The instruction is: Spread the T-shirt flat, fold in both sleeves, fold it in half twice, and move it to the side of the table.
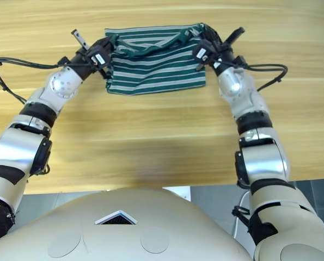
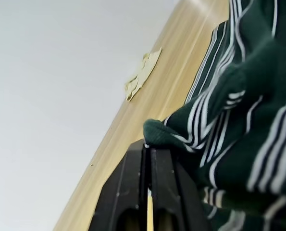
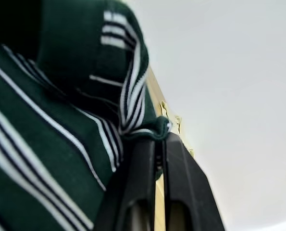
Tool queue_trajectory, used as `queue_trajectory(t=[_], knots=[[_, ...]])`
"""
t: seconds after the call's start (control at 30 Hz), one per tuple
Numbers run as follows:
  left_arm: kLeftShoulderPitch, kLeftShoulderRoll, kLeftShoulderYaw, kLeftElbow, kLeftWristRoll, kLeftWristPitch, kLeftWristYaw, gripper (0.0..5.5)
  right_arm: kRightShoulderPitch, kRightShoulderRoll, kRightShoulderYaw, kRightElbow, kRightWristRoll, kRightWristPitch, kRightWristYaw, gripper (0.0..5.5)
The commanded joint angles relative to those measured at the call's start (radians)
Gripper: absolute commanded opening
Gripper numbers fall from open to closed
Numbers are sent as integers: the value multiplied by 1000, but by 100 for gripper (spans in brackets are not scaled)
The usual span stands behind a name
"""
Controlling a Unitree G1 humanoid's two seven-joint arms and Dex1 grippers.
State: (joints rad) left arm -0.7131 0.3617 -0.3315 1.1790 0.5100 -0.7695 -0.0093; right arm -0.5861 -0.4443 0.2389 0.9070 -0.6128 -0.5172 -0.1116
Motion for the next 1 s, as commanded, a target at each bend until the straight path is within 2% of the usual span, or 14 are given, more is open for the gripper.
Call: queue_trajectory(t=[0.03,0.23,0.47,0.5,0.53,0.67,0.9,1.0], knots=[[-81,-23,-14,79,24,49,42,0,-99,25,26,128,-11,10,-68,0],[-150,-54,-19,142,31,145,69,0,-180,79,64,257,-8,34,-128,0],[-138,-83,-61,171,74,225,80,0,-207,120,96,300,-2,34,-148,0],[-135,-88,-67,175,79,235,76,0,-209,123,98,303,0,37,-149,37],[-132,-91,-71,177,81,241,75,31,-213,127,100,304,1,39,-149,57],[-122,-102,-59,181,75,252,63,100,-223,148,110,303,-2,42,-159,133],[-141,-107,-40,188,70,303,111,202,-221,157,132,296,-9,44,-197,244],[-145,-109,-29,193,67,339,129,248,-179,203,195,214,-45,4,-187,293]])
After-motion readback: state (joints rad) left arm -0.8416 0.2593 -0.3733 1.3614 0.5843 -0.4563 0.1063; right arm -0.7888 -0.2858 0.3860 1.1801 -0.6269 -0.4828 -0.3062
